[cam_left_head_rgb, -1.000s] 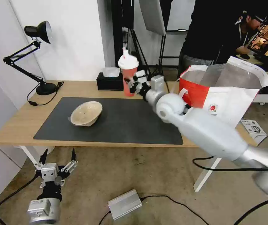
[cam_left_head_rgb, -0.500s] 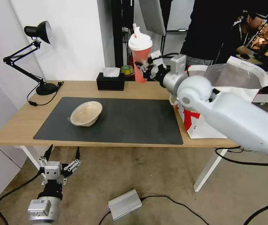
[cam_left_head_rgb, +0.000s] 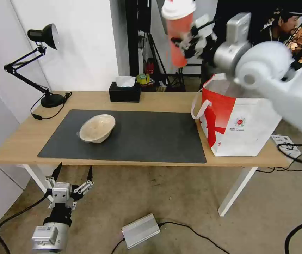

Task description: Pick up the trash from the table and place it into the takeout bag.

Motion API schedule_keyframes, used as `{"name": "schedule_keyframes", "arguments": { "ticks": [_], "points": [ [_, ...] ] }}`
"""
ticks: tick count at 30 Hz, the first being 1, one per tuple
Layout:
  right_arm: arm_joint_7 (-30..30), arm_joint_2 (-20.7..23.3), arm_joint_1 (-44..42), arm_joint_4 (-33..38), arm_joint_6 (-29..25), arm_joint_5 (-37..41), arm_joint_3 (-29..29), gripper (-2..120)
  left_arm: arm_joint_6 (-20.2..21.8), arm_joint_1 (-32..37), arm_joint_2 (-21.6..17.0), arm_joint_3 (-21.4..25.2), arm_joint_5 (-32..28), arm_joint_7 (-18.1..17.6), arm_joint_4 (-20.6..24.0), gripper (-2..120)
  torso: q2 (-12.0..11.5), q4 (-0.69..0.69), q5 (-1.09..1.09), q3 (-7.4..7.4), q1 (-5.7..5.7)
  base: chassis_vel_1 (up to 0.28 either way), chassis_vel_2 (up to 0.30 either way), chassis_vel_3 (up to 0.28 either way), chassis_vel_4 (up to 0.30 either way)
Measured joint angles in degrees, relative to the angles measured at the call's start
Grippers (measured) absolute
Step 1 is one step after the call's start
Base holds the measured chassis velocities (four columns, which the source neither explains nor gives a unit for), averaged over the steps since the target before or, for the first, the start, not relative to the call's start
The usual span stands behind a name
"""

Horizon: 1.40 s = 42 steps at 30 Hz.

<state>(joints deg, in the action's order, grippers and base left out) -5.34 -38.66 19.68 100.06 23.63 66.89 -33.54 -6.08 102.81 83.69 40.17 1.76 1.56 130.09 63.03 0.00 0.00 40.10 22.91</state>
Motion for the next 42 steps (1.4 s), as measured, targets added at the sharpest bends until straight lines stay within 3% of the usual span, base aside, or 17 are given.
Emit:
{"name": "schedule_keyframes", "arguments": {
  "ticks": [5, 13, 17, 32, 42],
  "points": [
    [3.31, 2.21, 1.53, -1.87, 1.65, -1.50, 0.03, 6, -0.12, 0.17, -0.49, 0.14, -0.26, -0.04, 0.21, 100, 0.00, 0.00, 0.00, 0.00, 0.00, 0.000, 0.000, 0.000, 0.000],
    [22.02, 9.94, 2.02, -9.88, 3.35, -14.12, 0.81, 6, -0.23, 0.21, -1.38, 0.17, -0.90, -0.12, 0.35, 100, 0.00, 0.00, 0.00, 0.00, 0.00, 0.000, 0.000, 0.000, 0.000],
    [26.48, 11.20, 1.01, -12.82, 2.41, -19.04, 1.24, 6, -0.24, 0.10, -1.42, 0.10, -0.93, -0.14, 0.27, 100, 0.00, -0.01, 0.01, 0.00, 0.00, 0.000, 0.000, 0.000, 0.000],
    [37.77, 12.49, -2.31, -21.13, -2.38, -29.40, 2.56, 6, -0.32, -0.09, -1.31, 0.25, -1.00, -0.21, -0.43, 100, 0.00, 0.00, 0.00, 0.00, 0.00, 0.000, 0.000, 0.000, 0.000],
    [40.32, 12.41, -5.52, -25.36, -4.78, -33.27, 2.57, 6, -0.48, -0.12, -0.79, 0.33, -1.00, -0.24, -0.58, 100, 0.00, 0.00, 0.00, 0.00, 0.01, 0.000, 0.000, 0.000, 0.000]
  ]
}}
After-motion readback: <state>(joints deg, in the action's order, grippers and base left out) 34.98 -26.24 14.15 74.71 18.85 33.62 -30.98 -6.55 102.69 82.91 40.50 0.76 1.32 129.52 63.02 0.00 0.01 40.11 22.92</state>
